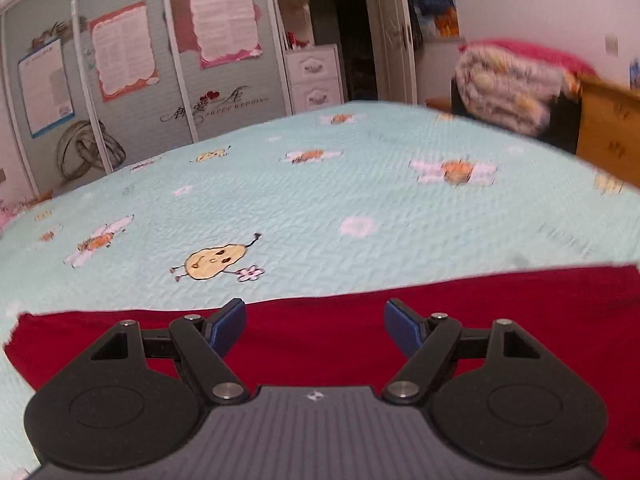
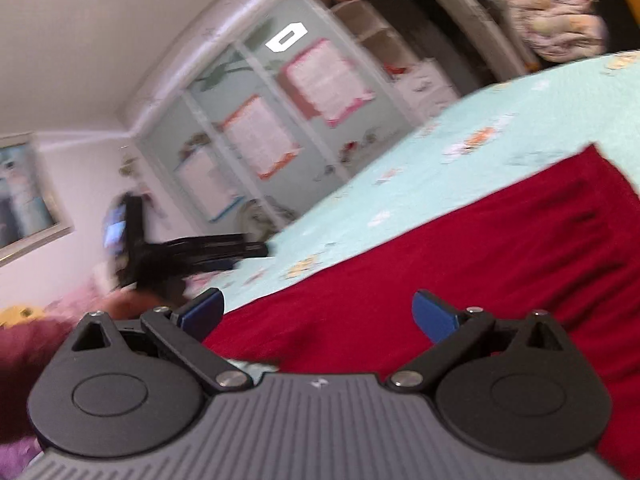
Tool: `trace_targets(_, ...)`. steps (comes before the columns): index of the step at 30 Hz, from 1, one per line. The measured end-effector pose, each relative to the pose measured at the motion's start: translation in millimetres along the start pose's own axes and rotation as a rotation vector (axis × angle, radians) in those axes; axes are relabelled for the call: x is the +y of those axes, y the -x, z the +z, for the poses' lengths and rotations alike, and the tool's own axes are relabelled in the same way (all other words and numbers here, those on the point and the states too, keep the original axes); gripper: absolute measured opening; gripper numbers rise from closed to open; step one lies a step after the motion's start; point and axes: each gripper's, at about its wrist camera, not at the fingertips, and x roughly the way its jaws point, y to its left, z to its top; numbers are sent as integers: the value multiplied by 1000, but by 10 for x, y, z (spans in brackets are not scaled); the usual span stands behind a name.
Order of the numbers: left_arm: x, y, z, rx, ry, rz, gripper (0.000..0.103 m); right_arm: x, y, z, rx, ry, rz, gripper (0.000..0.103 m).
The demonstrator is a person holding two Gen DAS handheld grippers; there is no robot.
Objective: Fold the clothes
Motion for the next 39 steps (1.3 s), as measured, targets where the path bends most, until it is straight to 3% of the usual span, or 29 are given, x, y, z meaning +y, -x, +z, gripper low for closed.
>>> trace_targets(2,48,-64,5,11,-3,15,80,-10,-67,-39,41,-3,18,95)
trace_targets(5,222,140,-159,12,82,-20,80,-26,-130,-62,84,-13,1,85)
trace_targets(13,1009,1201,-990,4,309,-60,81,31,-205,-118,140,2,-36,87)
trace_targets(17,1708,1650,-1583,7,475,74,81,107,-228,-166,163,28,-60,87)
trace_targets(19,2109,1811,-1932,1,616,194,81,145,-240,-190,175,41,-72,87)
trace_targets(22,2571,1877,-2373,8,813,259,80,490,-419,-199,198,50,-17,87)
trace_targets(24,2748,1847,-2584,13,891,259,80,807,-673,-173,217,52,61,87)
trace_targets(28,2710,1818,-2836,-89,895,229,81,1541,-1411,-102,268,198,145,87)
trace_targets(31,2705,1821,-2951,-147,919,203,90,1906,-2009,-54,312,285,193,87)
trace_targets(33,2702,1823,-3027,-185,935,185,90,2082,-2405,-41,339,348,229,87)
trace_targets(39,2692,1804,-3080,-215,949,179,90,2346,-3549,-23,384,466,150,87)
